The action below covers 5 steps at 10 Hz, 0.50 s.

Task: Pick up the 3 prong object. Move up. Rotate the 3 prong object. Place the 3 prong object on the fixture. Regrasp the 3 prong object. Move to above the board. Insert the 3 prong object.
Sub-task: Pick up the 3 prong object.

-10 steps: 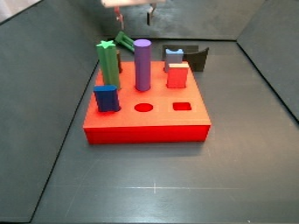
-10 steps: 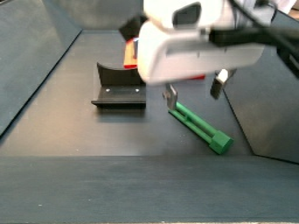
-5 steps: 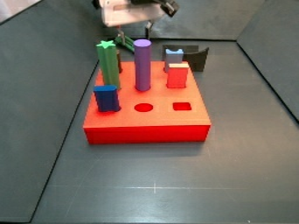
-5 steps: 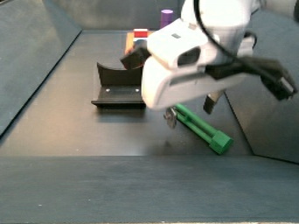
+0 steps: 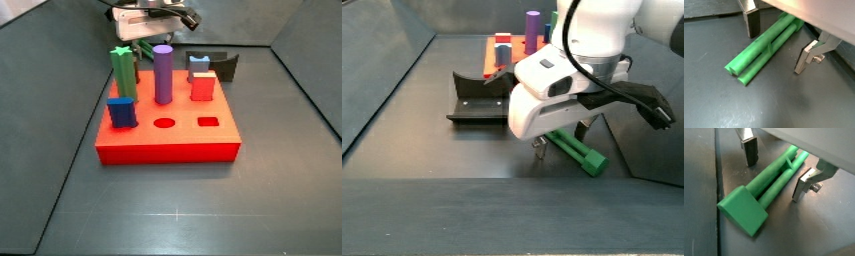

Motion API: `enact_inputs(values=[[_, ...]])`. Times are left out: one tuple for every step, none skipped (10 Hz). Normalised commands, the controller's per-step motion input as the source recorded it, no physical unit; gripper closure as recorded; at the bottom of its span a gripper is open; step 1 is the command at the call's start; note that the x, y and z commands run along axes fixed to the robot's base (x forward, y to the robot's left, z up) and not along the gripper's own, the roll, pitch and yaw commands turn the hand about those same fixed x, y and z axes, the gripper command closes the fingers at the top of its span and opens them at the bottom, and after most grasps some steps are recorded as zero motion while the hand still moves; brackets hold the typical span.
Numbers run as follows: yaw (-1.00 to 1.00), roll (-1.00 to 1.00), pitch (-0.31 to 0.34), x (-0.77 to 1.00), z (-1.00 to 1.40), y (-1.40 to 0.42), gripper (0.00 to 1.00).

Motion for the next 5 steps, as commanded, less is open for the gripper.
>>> enact_inputs(values=[[0.0, 0.0, 0.0, -0.09, 0.0, 0.0, 0.0], [0.0, 0.0, -0.004, -0.03, 0.0, 0.0, 0.0], [0.0, 0.0, 0.0, 0.0, 0.0, 0.0, 0.0], [0.0, 0.0, 0.0, 0.0, 0.0, 0.0, 1.0], [0.0, 0.0, 0.0, 0.0, 0.0, 0.0, 1.0]])
